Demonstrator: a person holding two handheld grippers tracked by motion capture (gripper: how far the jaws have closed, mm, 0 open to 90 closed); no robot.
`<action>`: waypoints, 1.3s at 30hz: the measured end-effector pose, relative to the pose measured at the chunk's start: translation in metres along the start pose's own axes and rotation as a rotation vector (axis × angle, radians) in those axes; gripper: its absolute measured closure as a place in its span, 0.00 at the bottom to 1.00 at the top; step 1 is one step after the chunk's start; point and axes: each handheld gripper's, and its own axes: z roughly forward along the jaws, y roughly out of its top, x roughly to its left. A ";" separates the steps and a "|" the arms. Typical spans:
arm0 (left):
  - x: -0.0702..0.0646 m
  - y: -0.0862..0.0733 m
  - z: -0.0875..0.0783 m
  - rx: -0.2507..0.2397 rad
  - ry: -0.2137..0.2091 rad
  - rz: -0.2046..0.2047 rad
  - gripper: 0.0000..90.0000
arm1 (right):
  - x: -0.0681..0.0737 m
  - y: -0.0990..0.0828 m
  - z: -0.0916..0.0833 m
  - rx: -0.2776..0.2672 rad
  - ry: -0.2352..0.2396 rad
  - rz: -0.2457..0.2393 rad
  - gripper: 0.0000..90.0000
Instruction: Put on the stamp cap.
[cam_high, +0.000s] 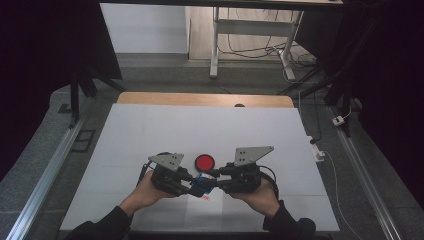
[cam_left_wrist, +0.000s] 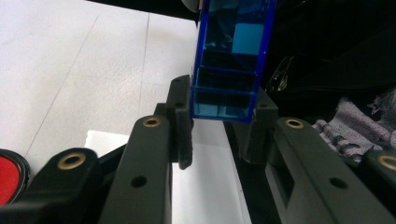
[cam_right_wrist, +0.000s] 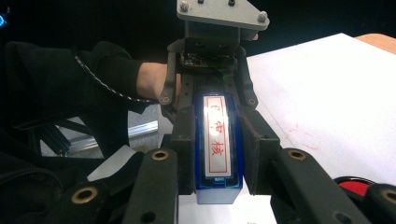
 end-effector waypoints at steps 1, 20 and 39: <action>-0.001 0.001 0.000 -0.003 0.002 0.001 0.77 | 0.000 0.000 -0.001 -0.008 0.004 0.004 0.77; 0.001 -0.001 0.003 0.024 0.044 -0.014 0.68 | 0.000 0.000 0.001 0.035 -0.029 -0.020 0.77; -0.004 -0.002 -0.006 0.086 0.184 -0.065 0.46 | 0.001 0.001 -0.004 0.036 -0.069 -0.046 0.77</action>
